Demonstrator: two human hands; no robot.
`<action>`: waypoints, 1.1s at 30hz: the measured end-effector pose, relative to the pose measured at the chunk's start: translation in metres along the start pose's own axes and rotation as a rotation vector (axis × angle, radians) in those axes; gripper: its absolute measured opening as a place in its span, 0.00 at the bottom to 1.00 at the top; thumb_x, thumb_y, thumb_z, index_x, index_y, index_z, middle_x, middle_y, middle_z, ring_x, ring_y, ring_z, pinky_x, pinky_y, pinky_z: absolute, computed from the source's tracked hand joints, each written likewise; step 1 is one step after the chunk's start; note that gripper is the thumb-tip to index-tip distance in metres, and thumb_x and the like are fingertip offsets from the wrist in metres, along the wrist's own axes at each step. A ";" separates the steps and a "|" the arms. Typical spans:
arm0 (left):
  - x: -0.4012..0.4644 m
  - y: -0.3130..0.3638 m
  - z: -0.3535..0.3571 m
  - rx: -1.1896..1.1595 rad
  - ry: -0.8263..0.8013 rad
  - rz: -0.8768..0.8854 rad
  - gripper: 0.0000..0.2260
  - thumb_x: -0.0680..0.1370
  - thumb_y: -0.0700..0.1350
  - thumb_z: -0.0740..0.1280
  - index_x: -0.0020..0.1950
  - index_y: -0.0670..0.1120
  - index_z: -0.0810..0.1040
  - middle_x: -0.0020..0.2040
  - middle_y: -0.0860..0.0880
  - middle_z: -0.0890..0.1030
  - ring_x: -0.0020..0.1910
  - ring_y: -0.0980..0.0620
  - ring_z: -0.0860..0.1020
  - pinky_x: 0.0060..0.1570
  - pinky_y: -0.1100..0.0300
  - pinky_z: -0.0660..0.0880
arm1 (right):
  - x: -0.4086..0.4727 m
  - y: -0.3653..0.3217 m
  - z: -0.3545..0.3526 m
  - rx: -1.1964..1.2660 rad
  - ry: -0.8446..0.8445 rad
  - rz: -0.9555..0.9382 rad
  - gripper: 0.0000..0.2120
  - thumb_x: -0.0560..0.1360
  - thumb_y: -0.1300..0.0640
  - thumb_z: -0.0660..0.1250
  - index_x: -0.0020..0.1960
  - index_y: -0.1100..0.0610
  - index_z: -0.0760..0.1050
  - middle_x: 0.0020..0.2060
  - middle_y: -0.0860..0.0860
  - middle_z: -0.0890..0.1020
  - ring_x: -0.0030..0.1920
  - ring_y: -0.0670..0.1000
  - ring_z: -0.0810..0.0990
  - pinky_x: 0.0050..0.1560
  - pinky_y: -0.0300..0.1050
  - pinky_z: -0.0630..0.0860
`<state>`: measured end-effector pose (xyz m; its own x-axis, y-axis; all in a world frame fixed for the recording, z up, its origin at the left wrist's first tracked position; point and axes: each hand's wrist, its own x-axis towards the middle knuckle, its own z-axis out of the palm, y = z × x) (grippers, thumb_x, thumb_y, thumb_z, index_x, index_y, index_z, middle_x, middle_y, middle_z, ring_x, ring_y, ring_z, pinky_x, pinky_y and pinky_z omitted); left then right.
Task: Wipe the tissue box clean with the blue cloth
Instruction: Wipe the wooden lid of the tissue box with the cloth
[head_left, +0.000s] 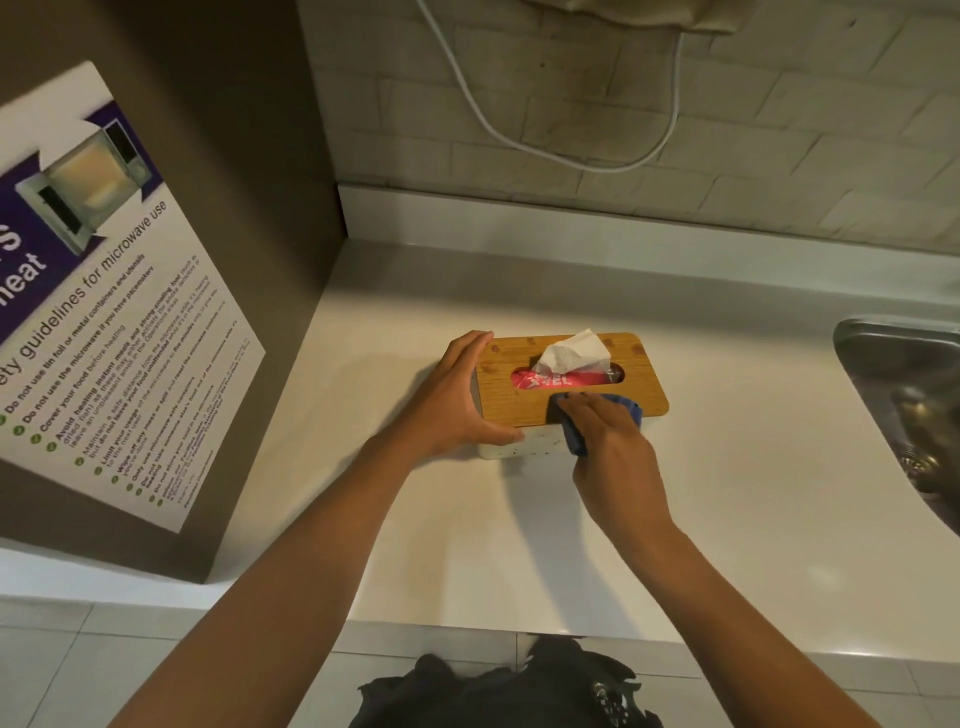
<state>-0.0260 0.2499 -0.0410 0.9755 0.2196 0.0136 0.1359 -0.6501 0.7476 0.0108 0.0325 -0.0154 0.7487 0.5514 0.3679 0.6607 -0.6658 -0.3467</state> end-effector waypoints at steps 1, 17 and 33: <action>0.000 0.001 0.001 0.005 0.003 -0.003 0.57 0.61 0.63 0.82 0.81 0.55 0.52 0.78 0.59 0.55 0.75 0.52 0.62 0.69 0.51 0.71 | 0.006 -0.003 0.002 -0.007 0.007 0.013 0.14 0.69 0.67 0.74 0.53 0.58 0.81 0.48 0.55 0.83 0.49 0.58 0.79 0.51 0.59 0.79; -0.002 0.004 0.001 0.024 0.017 -0.008 0.57 0.61 0.62 0.82 0.81 0.53 0.52 0.78 0.58 0.56 0.75 0.51 0.63 0.70 0.52 0.71 | 0.017 -0.018 0.004 -0.027 -0.042 0.016 0.09 0.72 0.65 0.72 0.49 0.54 0.80 0.46 0.53 0.82 0.49 0.57 0.77 0.57 0.55 0.74; -0.006 0.006 0.006 0.038 0.070 -0.008 0.56 0.60 0.66 0.78 0.81 0.52 0.54 0.78 0.57 0.57 0.75 0.50 0.65 0.71 0.47 0.70 | 0.011 -0.042 0.006 0.021 -0.056 -0.067 0.16 0.65 0.74 0.71 0.49 0.59 0.82 0.45 0.54 0.83 0.46 0.57 0.78 0.50 0.49 0.75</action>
<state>-0.0295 0.2404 -0.0411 0.9601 0.2741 0.0555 0.1509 -0.6750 0.7223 -0.0083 0.0691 -0.0021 0.7042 0.6218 0.3427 0.7100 -0.6162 -0.3409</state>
